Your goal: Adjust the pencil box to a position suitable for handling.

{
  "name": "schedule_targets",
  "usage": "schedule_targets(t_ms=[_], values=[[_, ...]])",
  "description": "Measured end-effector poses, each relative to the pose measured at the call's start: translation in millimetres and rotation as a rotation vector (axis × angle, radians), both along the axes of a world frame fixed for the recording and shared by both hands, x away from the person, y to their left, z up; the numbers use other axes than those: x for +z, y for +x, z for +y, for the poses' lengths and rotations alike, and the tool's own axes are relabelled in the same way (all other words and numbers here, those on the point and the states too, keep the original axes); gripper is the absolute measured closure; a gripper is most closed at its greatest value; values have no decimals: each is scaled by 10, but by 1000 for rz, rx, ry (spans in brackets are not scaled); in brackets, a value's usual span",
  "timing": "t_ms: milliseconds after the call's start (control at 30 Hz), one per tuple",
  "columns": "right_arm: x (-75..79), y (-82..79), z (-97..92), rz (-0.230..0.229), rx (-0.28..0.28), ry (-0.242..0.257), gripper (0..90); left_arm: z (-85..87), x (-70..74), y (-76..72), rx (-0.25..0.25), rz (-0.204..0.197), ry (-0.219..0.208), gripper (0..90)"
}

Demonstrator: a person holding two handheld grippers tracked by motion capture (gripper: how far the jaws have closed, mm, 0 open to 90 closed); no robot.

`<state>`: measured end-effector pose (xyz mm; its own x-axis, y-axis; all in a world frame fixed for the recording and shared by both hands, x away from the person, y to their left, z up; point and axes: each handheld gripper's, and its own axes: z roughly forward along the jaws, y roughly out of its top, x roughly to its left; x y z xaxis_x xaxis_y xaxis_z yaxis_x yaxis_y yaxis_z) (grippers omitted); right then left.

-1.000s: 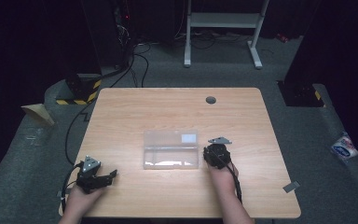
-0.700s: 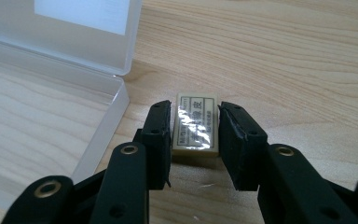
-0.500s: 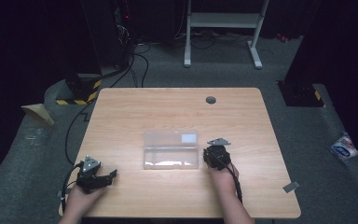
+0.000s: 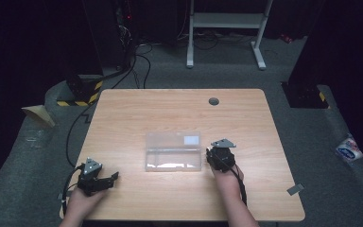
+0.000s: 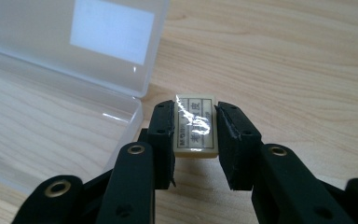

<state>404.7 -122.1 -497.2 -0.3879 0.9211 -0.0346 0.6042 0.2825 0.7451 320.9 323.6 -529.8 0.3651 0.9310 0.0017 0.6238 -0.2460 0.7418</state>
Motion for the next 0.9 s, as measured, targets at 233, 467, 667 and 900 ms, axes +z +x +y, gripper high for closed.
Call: schedule_targets(t_ms=[233, 467, 667, 900], values=[[173, -42, 48, -29, 20, 12, 678, -1, 0, 1, -2, -1, 0, 209], [237, -47, 80, -35, 25, 28, 678, -3, 0, 0, 0, -2, 1, 210], [266, -59, 134, -38, 47, 24, 678, -4, -1, 0, 0, -2, 0, 210], [270, -58, 206, -40, 64, 29, 678, -4, 0, 0, 1, -2, 1, 210]])
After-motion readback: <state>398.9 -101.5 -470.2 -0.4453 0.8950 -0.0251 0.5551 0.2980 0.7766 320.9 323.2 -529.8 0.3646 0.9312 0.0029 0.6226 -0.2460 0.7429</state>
